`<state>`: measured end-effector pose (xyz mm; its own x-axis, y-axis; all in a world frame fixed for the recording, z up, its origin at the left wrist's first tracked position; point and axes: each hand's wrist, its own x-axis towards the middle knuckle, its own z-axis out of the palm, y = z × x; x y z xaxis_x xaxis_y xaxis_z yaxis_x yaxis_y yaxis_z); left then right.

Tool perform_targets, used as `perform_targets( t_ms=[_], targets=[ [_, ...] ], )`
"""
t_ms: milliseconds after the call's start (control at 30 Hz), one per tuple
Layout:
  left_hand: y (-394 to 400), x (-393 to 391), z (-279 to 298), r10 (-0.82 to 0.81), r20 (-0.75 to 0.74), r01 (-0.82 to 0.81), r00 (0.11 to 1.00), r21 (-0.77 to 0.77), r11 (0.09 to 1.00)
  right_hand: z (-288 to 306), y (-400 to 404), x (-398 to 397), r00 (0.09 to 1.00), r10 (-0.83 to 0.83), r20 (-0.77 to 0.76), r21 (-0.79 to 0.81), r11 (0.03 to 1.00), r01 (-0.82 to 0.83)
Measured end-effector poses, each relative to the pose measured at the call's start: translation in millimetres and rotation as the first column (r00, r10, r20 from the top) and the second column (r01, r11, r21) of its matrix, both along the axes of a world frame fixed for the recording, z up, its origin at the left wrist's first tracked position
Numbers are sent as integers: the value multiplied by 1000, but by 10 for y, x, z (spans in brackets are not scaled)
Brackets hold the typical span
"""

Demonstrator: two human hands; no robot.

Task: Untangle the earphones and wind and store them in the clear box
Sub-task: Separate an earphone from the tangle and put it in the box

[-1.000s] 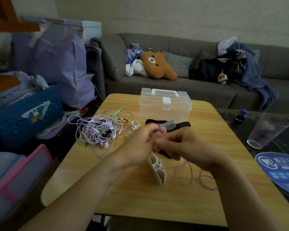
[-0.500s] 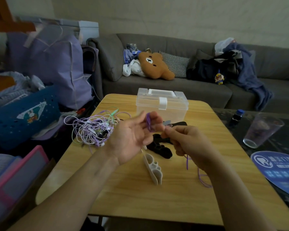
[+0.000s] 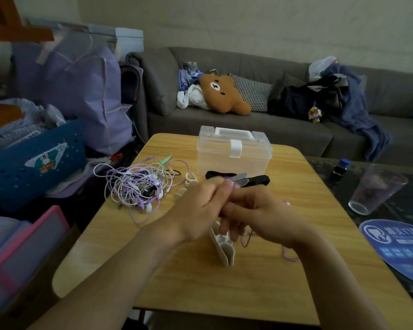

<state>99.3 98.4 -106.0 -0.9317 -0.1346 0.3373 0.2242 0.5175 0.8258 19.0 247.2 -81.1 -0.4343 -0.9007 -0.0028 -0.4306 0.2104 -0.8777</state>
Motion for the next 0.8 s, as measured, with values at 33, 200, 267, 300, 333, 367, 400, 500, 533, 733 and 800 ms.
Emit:
perform_targets(
  t_ms=[33, 200, 267, 300, 333, 367, 400, 500, 533, 733, 800],
  targets=[
    [-2, 10, -3, -28, 15, 28, 1000, -38, 999, 24, 22, -20, 999, -51, 18, -52, 997, 52],
    [-77, -29, -26, 69, 39, -66, 997, -78, 995, 32, 133, -147, 947, -297, 124, -212, 924, 318],
    [-77, -51, -29, 70, 71, -72, 995, 26, 997, 10, 155, -172, 939, -307, 154, -229, 914, 336],
    [-80, -60, -25, 58, 94, -68, 994, 104, 992, 0, 160, -178, 937, -307, 167, -236, 910, 340],
    [-87, -69, -23, 41, 117, -62, 992, 180, 982, -12, 159, -186, 936, -305, 177, -243, 908, 342],
    [-100, -76, -25, 25, 146, -61, 989, 253, 965, -18, 157, -190, 936, -298, 186, -252, 907, 339],
    [-113, -73, -29, 8, 179, -67, 984, 324, 944, -23, 152, -189, 937, -289, 194, -262, 906, 333],
    [-131, -52, -18, -117, 204, -1, 972, 501, 865, -26, 113, -172, 932, -288, 221, -295, 891, 345],
    [-131, -42, -5, -181, 179, 59, 967, 532, 845, -30, 98, -167, 925, -300, 234, -306, 880, 363],
    [-140, -1, 41, -492, 258, 240, 832, 632, 737, -93, 64, -201, 902, -374, 216, -253, 871, 422],
    [-183, 8, 54, -537, 258, 225, 803, 703, 674, -106, 77, -204, 915, -364, 176, -183, 901, 393]
  ],
)
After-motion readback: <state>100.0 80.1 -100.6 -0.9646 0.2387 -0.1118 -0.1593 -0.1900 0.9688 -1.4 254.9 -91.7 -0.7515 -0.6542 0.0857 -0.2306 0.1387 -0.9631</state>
